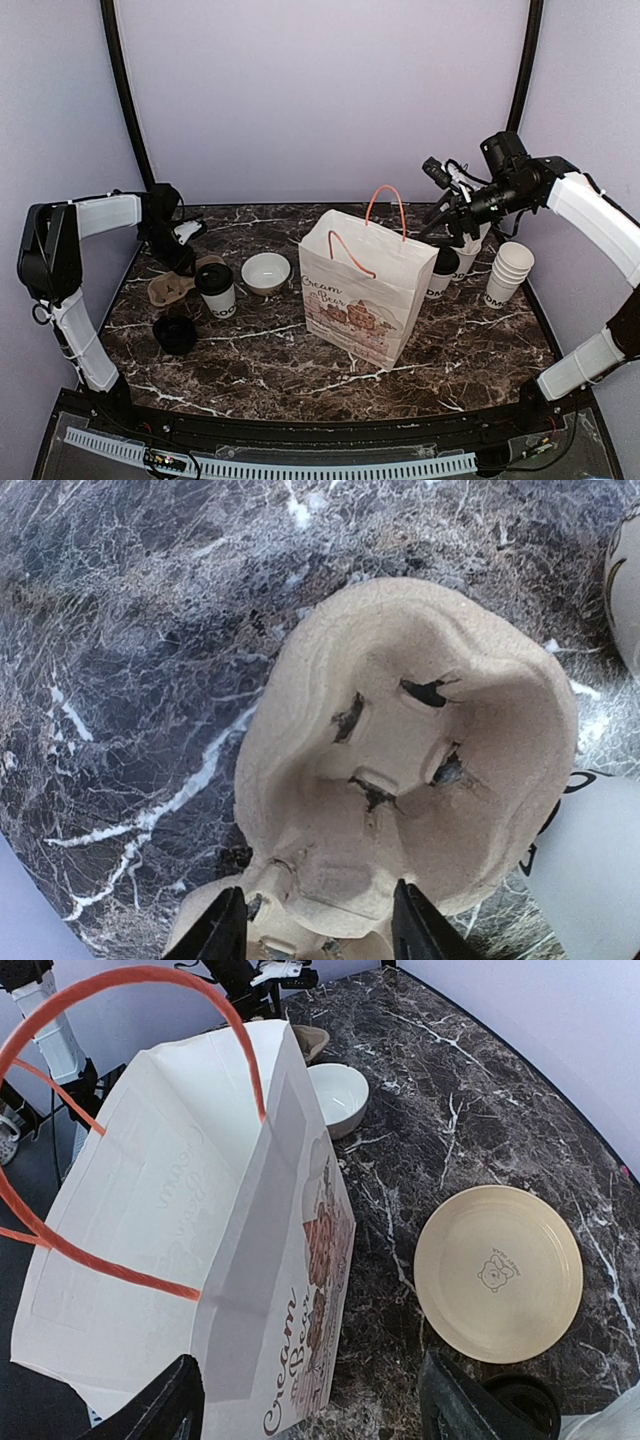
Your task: Pack the takeout coffee
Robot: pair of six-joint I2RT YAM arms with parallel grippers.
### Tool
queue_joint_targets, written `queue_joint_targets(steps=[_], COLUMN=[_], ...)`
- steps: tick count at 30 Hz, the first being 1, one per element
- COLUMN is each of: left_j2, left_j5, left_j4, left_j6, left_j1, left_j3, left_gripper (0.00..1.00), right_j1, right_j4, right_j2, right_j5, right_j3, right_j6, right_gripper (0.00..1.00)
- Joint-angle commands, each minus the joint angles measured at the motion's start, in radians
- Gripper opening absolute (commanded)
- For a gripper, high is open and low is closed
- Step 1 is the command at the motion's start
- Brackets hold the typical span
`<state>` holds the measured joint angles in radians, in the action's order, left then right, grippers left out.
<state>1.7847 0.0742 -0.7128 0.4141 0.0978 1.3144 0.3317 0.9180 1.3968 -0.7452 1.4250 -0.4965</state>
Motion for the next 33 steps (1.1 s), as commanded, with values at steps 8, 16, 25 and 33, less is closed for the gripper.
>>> queue_joint_targets(steps=[8, 16, 25, 33], left_j2=[0.021, 0.06, 0.047, 0.027], left_j5=[0.001, -0.004, -0.09, -0.094], left_j4=[-0.01, -0.025, -0.021, 0.012], left_j6=[0.039, 0.044, -0.024, -0.13], left_j1=[0.012, 0.033, 0.034, 0.013], left_j3=[0.001, 0.005, 0.035, 0.041], left_gripper=[0.48, 0.47, 0.35, 0.3], right_j1=[-0.005, -0.005, -0.005, -0.005], right_j4=[-0.035, -0.034, -0.038, -0.042], right_j2=[-0.014, -0.013, -0.015, -0.017], right_j5=[-0.014, -0.008, -0.008, -0.004], right_j3=[-0.018, -0.021, -0.031, -0.029], right_j6=[0.0, -0.001, 0.001, 0.011], right_gripper=[0.74, 0.74, 0.74, 0.74])
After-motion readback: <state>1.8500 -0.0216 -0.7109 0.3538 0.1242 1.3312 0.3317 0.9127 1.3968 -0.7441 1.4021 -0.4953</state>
